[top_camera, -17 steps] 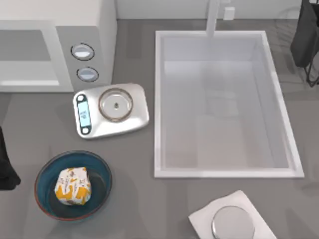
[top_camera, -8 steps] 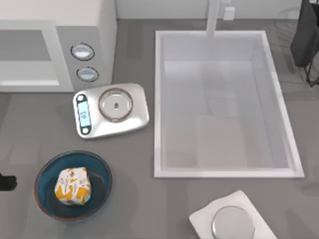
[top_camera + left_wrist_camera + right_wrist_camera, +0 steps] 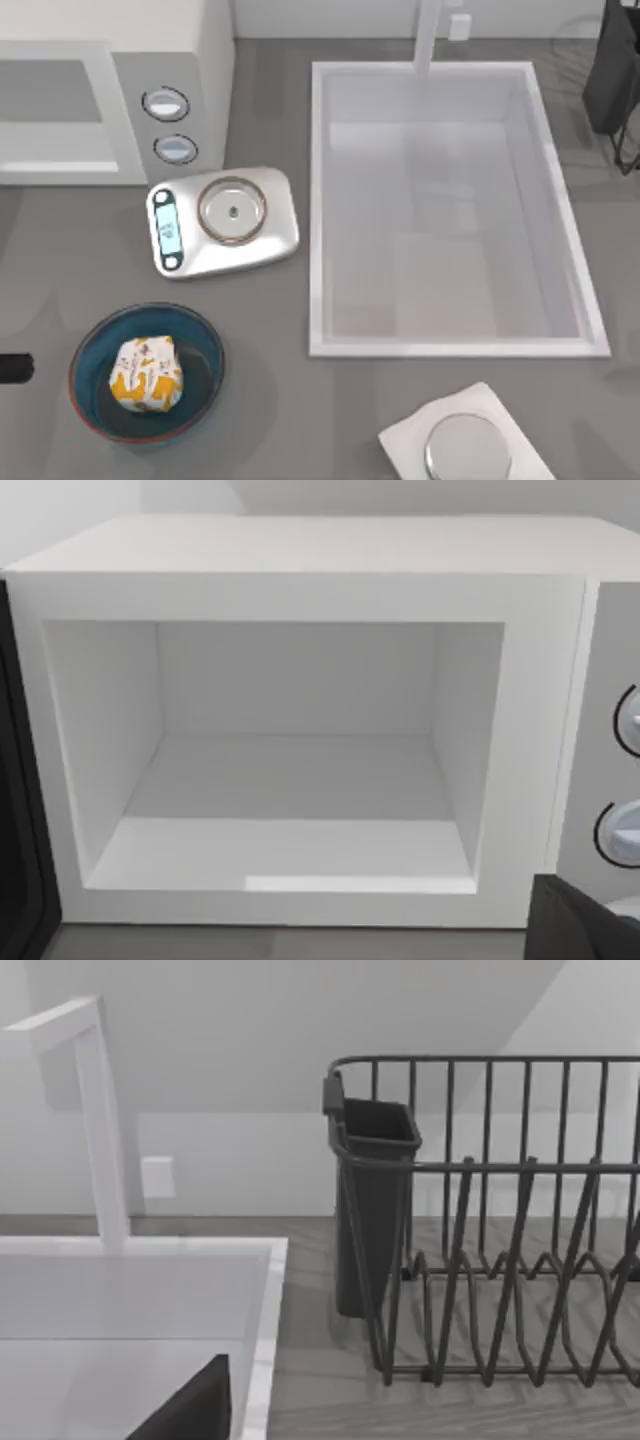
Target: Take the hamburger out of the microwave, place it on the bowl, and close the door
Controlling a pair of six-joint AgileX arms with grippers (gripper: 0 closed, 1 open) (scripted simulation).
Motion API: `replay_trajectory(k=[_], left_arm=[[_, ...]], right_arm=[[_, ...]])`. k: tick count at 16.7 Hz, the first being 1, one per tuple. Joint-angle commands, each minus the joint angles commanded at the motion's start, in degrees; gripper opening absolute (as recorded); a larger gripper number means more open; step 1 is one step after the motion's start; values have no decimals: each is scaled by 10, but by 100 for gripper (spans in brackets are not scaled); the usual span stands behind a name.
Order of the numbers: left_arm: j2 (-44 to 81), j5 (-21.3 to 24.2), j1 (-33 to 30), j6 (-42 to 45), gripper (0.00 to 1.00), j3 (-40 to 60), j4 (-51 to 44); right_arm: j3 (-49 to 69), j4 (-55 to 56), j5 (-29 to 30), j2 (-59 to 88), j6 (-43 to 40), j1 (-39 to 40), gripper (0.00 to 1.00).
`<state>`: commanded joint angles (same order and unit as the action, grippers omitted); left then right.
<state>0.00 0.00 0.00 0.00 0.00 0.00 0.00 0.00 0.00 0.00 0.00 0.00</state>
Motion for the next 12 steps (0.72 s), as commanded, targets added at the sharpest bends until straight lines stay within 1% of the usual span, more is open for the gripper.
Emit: replay_trajectory(k=[6,8,10,12], left_arm=[[0,0,0,0,0,0,0],[-3,-9,-10,0,0,3,-6],[-12,-43,-43,0,0,11,-23],[-24,-95,-95,0,0,21,-45]], right_arm=[[0,0,0,0,0,0,100],[0,0,0,0,0,0,100],[0,0,0,0,0,0,100],[0,0,0,0,0,0,100]])
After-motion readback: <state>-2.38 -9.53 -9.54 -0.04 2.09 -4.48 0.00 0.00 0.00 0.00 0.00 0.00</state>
